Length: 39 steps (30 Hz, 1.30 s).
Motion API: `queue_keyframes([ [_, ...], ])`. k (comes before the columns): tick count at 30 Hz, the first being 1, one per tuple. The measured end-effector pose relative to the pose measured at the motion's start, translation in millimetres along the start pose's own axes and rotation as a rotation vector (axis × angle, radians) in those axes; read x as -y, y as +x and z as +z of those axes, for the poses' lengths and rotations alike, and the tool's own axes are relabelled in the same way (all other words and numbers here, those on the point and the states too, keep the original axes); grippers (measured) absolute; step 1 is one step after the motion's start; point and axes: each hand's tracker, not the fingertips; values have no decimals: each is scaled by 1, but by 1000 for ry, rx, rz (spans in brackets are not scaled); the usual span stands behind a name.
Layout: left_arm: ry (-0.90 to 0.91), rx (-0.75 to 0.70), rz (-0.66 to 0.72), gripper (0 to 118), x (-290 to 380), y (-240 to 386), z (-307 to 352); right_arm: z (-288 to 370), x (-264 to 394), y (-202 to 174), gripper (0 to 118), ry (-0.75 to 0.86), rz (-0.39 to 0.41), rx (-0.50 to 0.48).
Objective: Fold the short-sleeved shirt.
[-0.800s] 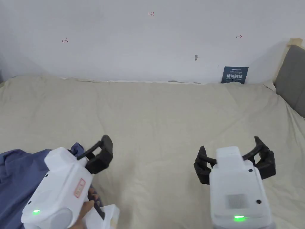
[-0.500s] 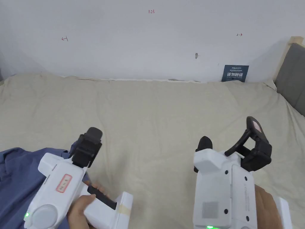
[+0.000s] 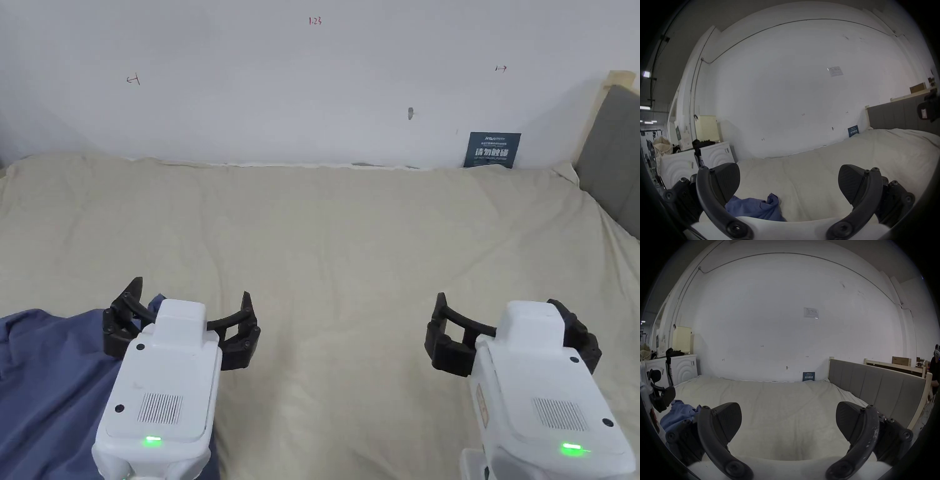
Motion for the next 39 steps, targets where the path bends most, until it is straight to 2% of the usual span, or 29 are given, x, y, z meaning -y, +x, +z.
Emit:
queue_keyframes([
  [15,-8,-7,58,118,2,-8,-2,3,-2,-4,118,6,57,-10],
  [36,-14,-11,68,118,-1,-13,-3,6,-9,-4,118,14,55,-16],
  [37,-15,-9,72,116,-1,-13,-2,6,-9,-4,117,13,55,-13],
  [39,-20,7,84,95,-2,-13,0,8,-11,-4,103,12,58,-14],
])
